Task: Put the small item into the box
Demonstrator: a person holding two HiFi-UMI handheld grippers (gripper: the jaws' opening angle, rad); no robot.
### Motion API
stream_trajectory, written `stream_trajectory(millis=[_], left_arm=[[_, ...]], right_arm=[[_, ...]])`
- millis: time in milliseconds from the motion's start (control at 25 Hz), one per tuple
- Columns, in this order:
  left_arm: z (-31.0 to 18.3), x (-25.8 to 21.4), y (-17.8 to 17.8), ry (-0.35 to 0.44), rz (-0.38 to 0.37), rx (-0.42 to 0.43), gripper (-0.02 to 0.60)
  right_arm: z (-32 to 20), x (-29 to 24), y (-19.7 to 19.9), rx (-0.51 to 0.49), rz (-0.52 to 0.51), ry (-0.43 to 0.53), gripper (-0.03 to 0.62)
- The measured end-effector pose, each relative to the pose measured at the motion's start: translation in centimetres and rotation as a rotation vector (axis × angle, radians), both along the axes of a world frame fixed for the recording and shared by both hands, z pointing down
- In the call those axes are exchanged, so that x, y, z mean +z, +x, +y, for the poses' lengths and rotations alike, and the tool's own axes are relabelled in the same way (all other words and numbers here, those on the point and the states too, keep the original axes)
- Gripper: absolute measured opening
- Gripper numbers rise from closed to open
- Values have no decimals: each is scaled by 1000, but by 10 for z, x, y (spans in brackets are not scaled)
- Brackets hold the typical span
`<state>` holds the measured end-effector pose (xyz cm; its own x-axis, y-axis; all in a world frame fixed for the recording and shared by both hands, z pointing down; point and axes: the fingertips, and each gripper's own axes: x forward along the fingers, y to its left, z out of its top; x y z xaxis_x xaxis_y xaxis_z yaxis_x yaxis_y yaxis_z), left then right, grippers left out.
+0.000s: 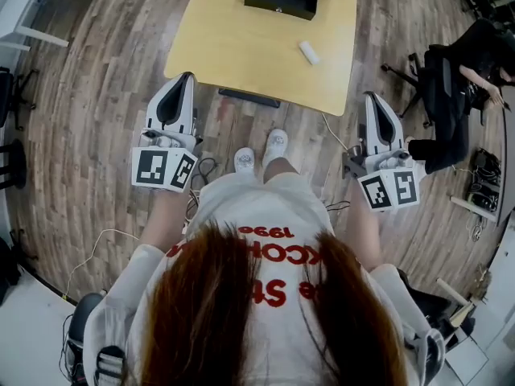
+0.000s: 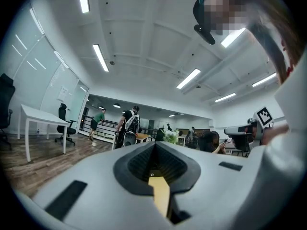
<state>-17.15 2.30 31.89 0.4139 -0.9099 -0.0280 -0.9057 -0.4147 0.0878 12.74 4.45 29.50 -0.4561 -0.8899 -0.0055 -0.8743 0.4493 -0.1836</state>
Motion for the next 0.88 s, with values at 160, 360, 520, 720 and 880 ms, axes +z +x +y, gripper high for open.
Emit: stream_trajectory(millis=[160, 360, 520, 720, 880], left_arm=[[-14, 5, -1, -13, -6, -12, 6], [-46, 3, -3, -7, -15, -64, 6], [-78, -7, 0, 21, -8, -115, 7], [-118, -17, 12, 62, -17, -155, 8], [-137, -17, 26, 68, -22, -189, 6]], right_arm=[[-25, 3, 6, 6, -10, -1, 5], [-74, 3, 4, -46, -4, 15, 5], [-118, 3, 2, -117, 16, 17, 5], [-166, -6, 11, -174, 16, 49, 5], [-195, -4, 16, -231, 8, 54, 5]])
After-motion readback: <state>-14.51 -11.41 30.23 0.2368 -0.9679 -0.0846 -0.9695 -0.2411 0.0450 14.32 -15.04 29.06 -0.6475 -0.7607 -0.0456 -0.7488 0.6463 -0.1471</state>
